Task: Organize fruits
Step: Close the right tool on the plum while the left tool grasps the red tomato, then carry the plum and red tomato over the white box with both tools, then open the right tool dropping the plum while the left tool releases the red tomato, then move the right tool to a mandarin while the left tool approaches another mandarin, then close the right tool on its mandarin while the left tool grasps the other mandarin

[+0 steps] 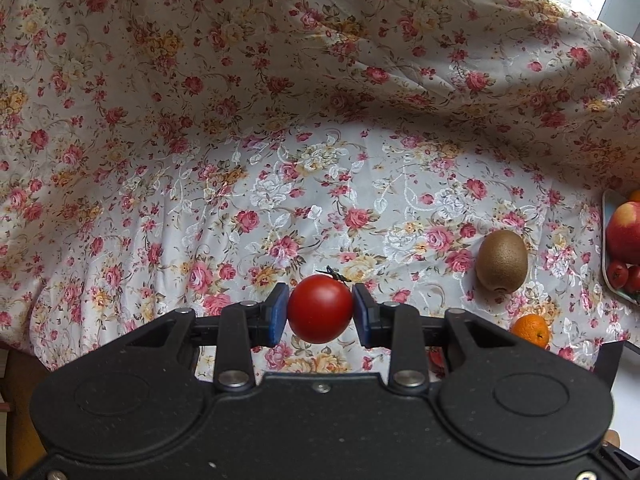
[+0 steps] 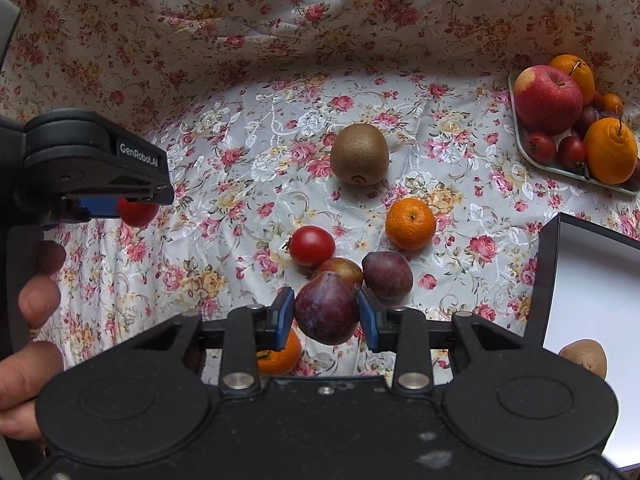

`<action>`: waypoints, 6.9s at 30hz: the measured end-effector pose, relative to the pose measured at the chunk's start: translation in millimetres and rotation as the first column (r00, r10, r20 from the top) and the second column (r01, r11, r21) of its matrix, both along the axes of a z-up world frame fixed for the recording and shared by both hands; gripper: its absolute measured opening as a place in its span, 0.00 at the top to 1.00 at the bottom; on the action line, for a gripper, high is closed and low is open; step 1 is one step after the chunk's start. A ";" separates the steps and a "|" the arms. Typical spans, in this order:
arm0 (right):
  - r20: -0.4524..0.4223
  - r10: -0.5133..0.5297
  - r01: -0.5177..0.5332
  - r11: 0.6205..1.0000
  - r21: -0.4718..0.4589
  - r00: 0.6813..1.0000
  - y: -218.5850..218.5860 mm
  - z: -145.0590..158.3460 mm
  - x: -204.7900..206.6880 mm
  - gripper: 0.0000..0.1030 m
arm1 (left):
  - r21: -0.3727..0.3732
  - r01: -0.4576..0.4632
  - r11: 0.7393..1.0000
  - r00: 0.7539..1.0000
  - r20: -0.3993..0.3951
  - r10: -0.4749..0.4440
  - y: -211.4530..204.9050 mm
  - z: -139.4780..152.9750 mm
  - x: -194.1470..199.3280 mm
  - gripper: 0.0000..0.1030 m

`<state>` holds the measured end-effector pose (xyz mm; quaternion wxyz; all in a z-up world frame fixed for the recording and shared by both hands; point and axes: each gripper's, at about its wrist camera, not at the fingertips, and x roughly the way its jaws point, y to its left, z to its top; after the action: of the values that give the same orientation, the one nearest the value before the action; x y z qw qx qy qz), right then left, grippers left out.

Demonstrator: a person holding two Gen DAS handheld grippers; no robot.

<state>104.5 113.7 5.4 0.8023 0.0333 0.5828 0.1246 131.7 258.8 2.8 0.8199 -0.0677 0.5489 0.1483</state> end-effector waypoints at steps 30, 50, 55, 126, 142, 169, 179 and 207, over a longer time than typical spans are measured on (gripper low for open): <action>0.011 -0.419 0.419 0.908 -0.023 0.908 -214.7 10.9 -22.4 0.64 | -0.065 0.311 0.948 0.949 -0.030 -0.314 -189.2 8.1 0.3 0.59; -0.087 -0.670 0.667 0.742 -0.063 0.737 -339.4 -4.4 -64.3 0.64 | -0.106 0.563 0.820 0.815 -0.090 -0.572 -311.1 -14.5 -45.3 0.59; -0.090 -0.676 0.672 0.737 -0.069 0.732 -343.4 -5.3 -61.7 0.64 | -0.139 0.599 0.789 0.781 -0.115 -0.613 -326.8 -21.4 -57.7 0.59; -0.137 -0.672 0.658 0.741 -0.136 0.728 -325.1 -6.8 -47.7 0.64 | -0.124 0.437 0.891 0.884 -0.126 -0.451 -273.7 -14.5 -40.9 0.53; -0.154 -0.476 0.469 0.880 -0.080 0.866 -199.2 -8.7 -0.7 0.64 | -0.106 0.144 0.984 0.978 -0.133 -0.158 -127.3 -11.5 1.7 0.53; -0.143 -0.300 0.310 0.949 0.051 0.943 -54.1 -37.4 48.5 0.64 | -0.089 -0.049 0.995 0.984 -0.174 0.033 -4.2 -28.2 5.0 0.53; -0.088 -0.370 0.371 0.929 -0.001 0.925 -41.0 -58.4 69.4 0.64 | -0.102 -0.072 0.992 0.981 -0.188 0.052 12.7 -32.7 -1.7 0.53; -0.112 -0.306 0.306 0.952 -0.010 0.946 -53.5 -36.9 46.4 0.59 | -0.189 0.131 0.973 0.961 -0.217 -0.171 -29.0 -52.5 -31.4 0.47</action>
<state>150.9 60.2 -31.5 0.7779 0.1331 0.6141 -0.0014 100.3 229.8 -49.7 0.7501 -0.0785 0.6551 0.0438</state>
